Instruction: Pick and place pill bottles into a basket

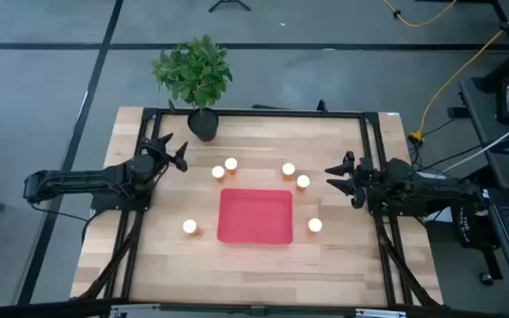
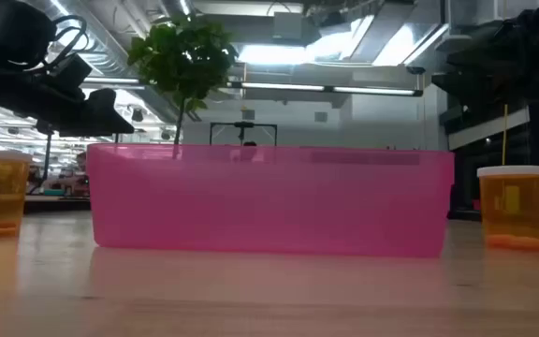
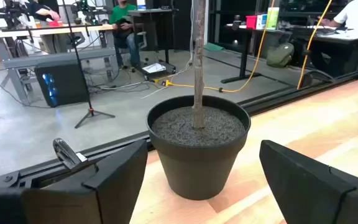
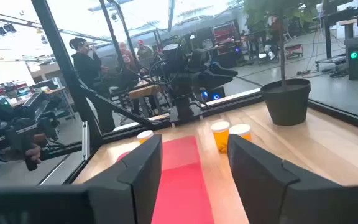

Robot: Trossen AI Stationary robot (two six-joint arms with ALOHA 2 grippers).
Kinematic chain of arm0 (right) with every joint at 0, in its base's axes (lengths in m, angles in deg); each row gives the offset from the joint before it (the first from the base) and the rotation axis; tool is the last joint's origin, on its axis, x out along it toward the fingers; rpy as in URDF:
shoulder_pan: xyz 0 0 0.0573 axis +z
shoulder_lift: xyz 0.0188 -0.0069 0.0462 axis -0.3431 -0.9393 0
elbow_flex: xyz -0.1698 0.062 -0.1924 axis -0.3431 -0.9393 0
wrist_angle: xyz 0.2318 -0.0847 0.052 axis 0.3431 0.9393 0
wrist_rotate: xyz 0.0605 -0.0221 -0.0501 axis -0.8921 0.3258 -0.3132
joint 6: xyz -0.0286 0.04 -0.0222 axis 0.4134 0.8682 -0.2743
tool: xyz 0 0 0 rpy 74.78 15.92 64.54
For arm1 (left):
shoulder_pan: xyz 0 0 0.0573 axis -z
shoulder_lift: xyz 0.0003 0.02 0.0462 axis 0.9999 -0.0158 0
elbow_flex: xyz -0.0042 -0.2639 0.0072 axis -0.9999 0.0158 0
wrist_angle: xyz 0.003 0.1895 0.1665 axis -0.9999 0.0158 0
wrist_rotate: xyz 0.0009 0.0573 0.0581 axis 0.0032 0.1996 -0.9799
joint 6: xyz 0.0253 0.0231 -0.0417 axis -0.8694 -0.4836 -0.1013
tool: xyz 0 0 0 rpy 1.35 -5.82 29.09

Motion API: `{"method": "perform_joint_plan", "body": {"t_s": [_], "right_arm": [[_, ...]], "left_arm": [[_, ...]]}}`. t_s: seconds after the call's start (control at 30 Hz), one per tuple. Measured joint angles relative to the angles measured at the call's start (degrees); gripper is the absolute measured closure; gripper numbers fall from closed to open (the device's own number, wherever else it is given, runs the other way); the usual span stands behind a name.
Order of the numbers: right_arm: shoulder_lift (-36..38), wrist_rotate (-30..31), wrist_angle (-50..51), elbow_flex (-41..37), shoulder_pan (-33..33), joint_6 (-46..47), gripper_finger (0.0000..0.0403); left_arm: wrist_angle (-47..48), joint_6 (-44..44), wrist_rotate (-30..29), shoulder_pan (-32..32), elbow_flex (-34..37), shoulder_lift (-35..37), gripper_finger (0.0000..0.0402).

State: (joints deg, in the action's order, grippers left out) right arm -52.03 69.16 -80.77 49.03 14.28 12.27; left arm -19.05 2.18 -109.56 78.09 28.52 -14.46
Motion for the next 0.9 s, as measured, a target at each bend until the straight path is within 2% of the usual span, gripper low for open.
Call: {"method": "perform_joint_plan", "body": {"t_s": [0.57, 0.7, 0.8, 0.9], "right_arm": [[0.00, 0.03, -0.03, 0.00, 0.02, 0.17, 0.0218], [0.00, 3.03, -3.94, 0.05, 0.00, 1.68, 0.0218], [-0.10, 2.93, -3.21, 3.75, 0.00, 1.99, 0.0218], [-2.05, 3.24, 5.13, 12.42, 0.00, -1.56, 0.0218]], "left_arm": [[-0.05, 0.00, 0.08, 0.01, 0.00, 0.02, 0.0096], [-3.48, 1.47, 0.74, 0.00, 0.10, 0.00, 0.0096], [-9.70, 4.89, 2.28, 0.01, -0.86, 0.00, 0.0096], [-15.10, 3.61, 5.20, 0.00, -3.91, 0.02, 0.0096]]}}
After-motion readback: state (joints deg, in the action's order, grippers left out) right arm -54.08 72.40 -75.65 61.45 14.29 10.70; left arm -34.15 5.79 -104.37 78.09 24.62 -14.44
